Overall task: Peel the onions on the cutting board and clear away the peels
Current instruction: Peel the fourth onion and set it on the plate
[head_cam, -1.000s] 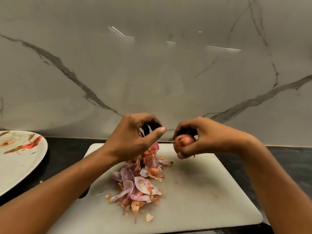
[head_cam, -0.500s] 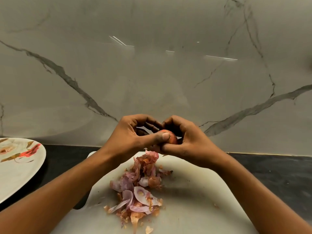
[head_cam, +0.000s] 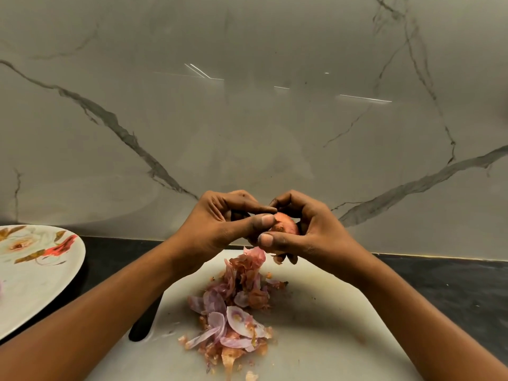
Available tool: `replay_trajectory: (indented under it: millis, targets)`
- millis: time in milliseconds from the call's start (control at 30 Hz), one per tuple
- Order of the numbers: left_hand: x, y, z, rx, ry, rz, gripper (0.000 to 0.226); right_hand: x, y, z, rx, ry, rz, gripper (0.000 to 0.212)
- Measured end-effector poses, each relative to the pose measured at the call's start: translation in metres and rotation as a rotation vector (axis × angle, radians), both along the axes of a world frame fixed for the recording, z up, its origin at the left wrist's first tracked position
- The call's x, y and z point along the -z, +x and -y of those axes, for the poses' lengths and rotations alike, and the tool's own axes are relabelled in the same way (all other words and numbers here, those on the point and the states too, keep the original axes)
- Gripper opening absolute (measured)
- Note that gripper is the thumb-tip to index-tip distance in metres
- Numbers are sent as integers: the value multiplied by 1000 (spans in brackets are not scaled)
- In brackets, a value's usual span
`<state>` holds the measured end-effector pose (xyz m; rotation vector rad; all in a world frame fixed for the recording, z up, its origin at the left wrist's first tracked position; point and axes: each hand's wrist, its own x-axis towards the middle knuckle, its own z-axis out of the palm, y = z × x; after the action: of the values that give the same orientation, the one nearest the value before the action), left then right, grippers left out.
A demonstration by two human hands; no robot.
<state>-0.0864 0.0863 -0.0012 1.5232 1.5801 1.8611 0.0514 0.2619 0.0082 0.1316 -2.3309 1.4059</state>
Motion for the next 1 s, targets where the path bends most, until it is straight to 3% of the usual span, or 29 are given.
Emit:
replay_trajectory:
  millis: [167, 433, 600, 800, 1000]
  targets:
    - [-1, -2, 0, -59, 58, -10, 22, -4, 3, -4, -28, -169, 43, 38]
    - [-16, -12, 15, 5, 124, 37, 7, -8, 5, -13, -63, -186, 78, 45]
    - [-22, -27, 26, 22, 115, 13, 16, -9, 5, -19, 8, -155, 57, 43]
    - [-16, -30, 27, 155, -58, -40, 14, -11, 3, -18, 88, -208, 5, 42]
    - [-5, -16, 16, 210, -286, -290, 4, -7, 3, -18, -3, -227, 24, 57]
